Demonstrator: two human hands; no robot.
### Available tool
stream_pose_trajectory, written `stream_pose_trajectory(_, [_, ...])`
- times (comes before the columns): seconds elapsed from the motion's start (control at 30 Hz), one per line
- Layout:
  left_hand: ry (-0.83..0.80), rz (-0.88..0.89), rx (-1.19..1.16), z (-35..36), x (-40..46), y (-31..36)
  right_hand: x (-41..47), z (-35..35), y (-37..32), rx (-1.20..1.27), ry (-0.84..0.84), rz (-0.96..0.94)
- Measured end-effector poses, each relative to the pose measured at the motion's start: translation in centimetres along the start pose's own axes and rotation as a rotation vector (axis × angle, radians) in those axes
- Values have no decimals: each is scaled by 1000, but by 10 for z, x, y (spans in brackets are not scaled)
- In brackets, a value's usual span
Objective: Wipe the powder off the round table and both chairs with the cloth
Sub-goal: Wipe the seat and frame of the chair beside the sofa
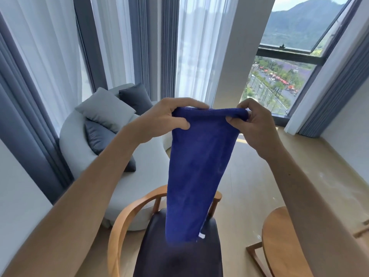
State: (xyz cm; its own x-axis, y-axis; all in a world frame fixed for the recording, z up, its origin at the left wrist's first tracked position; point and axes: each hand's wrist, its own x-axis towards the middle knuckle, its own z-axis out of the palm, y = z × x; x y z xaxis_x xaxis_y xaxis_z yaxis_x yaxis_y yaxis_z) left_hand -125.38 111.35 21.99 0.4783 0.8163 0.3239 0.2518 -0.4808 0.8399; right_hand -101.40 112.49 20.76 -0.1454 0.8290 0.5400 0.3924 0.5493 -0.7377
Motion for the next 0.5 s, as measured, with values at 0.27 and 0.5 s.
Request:
stream_pose_trajectory(0.27, [219, -40, 511, -16, 1, -17, 7, -4, -2, 104, 137, 115])
stream_pose_trajectory(0.5, [280, -90, 472, -33, -1, -16, 24, -7, -20, 234, 194, 254])
